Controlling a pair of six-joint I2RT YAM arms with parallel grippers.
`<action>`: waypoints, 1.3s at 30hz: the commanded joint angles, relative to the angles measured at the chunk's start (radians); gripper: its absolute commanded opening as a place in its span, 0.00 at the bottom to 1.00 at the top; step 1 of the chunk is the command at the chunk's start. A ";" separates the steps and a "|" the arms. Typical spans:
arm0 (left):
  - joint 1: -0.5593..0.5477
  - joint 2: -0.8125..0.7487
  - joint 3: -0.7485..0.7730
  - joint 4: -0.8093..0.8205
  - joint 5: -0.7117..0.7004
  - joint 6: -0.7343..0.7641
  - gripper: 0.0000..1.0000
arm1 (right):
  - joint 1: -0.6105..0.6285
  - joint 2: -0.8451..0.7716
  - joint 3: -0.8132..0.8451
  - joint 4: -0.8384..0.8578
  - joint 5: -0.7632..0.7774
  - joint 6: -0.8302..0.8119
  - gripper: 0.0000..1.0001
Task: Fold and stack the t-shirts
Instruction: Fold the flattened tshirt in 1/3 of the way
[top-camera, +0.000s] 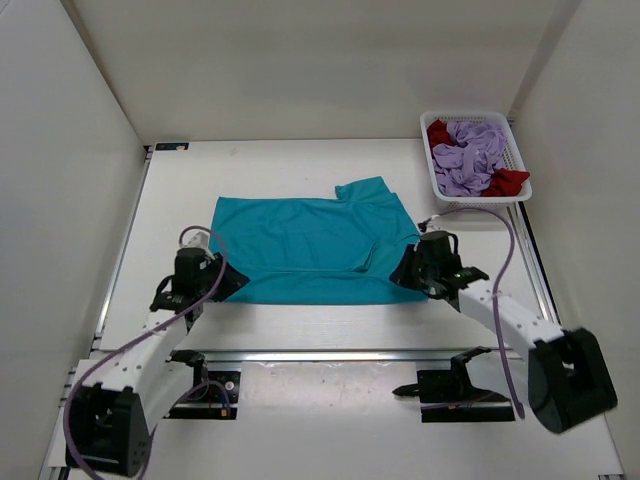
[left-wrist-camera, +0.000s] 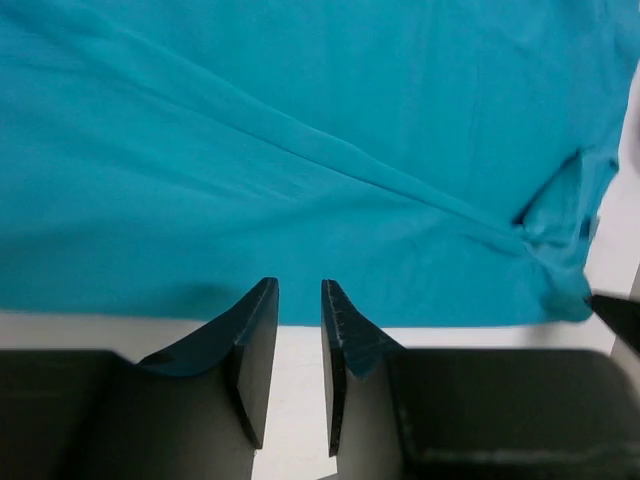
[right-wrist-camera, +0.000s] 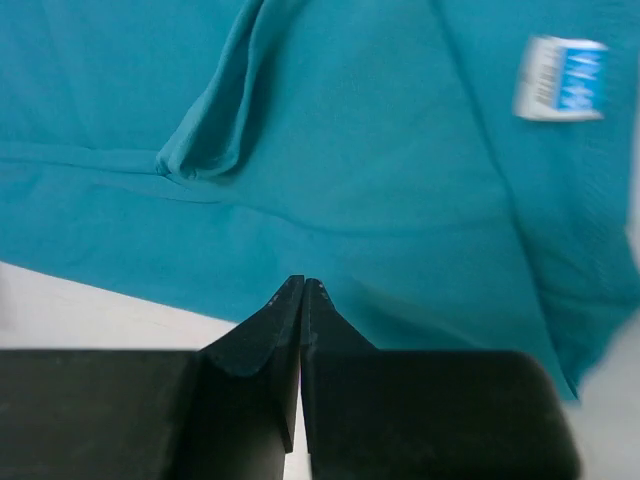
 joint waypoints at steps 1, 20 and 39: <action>-0.129 0.100 0.003 0.192 -0.064 -0.076 0.36 | 0.026 0.113 0.067 0.174 -0.035 -0.077 0.00; -0.249 0.172 -0.150 0.417 -0.093 -0.103 0.37 | 0.096 0.463 0.201 0.307 -0.118 -0.090 0.00; -0.514 0.291 -0.023 0.387 -0.205 -0.102 0.38 | 0.067 0.404 0.241 0.327 -0.100 -0.050 0.00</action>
